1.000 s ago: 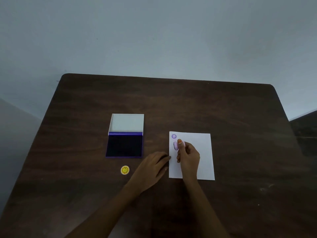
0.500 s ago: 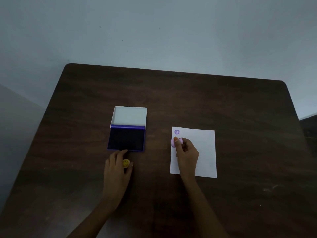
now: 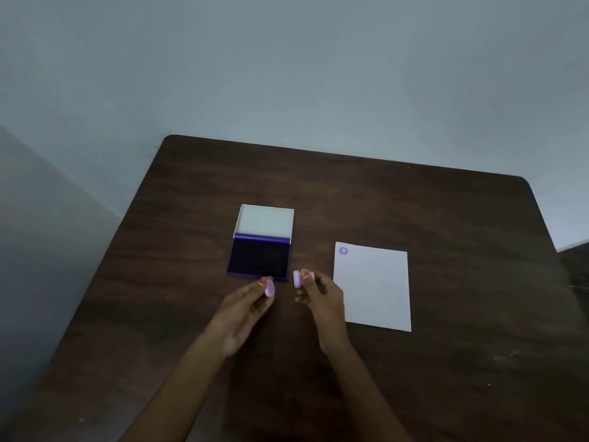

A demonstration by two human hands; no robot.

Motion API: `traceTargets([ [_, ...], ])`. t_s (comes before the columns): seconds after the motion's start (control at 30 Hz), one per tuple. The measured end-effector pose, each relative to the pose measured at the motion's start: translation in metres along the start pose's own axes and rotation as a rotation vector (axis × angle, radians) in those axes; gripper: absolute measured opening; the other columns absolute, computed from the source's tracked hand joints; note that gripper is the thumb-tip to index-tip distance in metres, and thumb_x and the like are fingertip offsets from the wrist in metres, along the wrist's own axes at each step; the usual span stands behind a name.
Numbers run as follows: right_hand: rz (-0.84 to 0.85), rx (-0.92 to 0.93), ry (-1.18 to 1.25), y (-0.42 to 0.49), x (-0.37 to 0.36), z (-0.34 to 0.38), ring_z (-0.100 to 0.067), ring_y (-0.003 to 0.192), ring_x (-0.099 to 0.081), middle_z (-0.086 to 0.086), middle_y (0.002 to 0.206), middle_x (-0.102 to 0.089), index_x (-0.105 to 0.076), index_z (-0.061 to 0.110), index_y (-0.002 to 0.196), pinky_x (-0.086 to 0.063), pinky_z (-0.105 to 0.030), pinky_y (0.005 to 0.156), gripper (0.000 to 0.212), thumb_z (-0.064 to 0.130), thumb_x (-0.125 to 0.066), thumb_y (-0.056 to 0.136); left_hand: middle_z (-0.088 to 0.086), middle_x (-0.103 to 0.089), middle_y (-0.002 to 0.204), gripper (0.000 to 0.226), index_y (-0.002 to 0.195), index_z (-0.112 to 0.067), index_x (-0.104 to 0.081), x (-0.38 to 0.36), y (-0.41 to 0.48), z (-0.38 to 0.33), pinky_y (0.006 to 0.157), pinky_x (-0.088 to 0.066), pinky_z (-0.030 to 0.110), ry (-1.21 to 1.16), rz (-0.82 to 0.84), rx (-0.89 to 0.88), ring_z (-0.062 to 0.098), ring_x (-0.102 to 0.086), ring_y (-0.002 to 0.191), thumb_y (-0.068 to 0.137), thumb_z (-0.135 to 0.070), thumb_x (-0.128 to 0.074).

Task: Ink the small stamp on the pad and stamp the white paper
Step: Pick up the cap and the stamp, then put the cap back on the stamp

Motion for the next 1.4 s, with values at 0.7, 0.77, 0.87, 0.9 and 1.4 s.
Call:
traceTargets([
  [0.7, 0.08, 0.124, -0.218, -0.023, -0.023, -0.005, -0.007, 0.08, -0.064, 0.016, 0.081, -0.066, -0.064, 0.036, 0.077, -0.047, -0.012, 0.066, 0.015, 0.038, -0.076, 0.068, 0.009, -0.075, 0.086, 0.017, 0.084, -0.009, -0.072, 0.011, -0.027, -0.007, 0.067, -0.059, 0.023, 0.191, 0.111, -0.139, 0.019, -0.07, 0.083, 0.067, -0.006, -0.067],
  [0.77, 0.084, 0.11, -0.217, -0.023, -0.023, -0.003, -0.011, 0.084, -0.063, 0.01, 0.085, -0.066, -0.064, 0.03, 0.084, -0.049, -0.019, 0.073, 0.02, 0.034, -0.076, 0.069, 0.006, -0.076, 0.08, 0.015, 0.08, -0.011, -0.072, 0.011, -0.027, -0.007, 0.063, -0.059, 0.021, 0.212, 0.117, -0.168, 0.017, -0.071, 0.08, 0.067, -0.005, -0.067],
  [0.87, 0.097, 0.069, -0.207, -0.025, -0.022, 0.001, -0.009, 0.082, -0.059, 0.006, 0.087, -0.064, -0.065, 0.022, 0.091, -0.048, -0.019, 0.072, 0.024, 0.03, -0.075, 0.071, 0.006, -0.075, 0.083, 0.017, 0.083, -0.011, -0.072, 0.011, -0.025, -0.007, 0.062, -0.059, 0.02, 0.261, 0.093, -0.215, 0.018, -0.07, 0.082, 0.07, -0.002, -0.066],
  [0.9, 0.102, 0.059, -0.2, -0.025, -0.021, 0.003, -0.008, 0.081, -0.059, 0.005, 0.087, -0.063, -0.065, 0.022, 0.091, -0.047, -0.017, 0.07, 0.023, 0.029, -0.074, 0.072, 0.007, -0.074, 0.085, 0.017, 0.085, -0.011, -0.071, 0.011, -0.025, -0.007, 0.063, -0.059, 0.021, 0.274, 0.089, -0.231, 0.018, -0.069, 0.084, 0.071, -0.002, -0.066],
  [1.4, 0.194, 0.26, -0.661, -0.002, -0.035, -0.018, -0.008, 0.086, -0.053, -0.01, 0.105, -0.062, -0.063, 0.007, 0.097, -0.036, -0.005, 0.07, 0.018, 0.017, -0.062, 0.083, 0.007, -0.059, 0.108, 0.019, 0.1, -0.017, -0.059, 0.028, 0.01, -0.017, 0.09, -0.048, 0.036, 0.608, -0.171, -0.312, 0.019, -0.056, 0.099, 0.085, -0.007, -0.054],
])
Point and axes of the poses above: each hand's wrist, its own y-axis towards the middle knuckle, its own x-axis out of the back of the hand, z = x × y, the point moved 1 cm from there along y, towards the middle knuckle
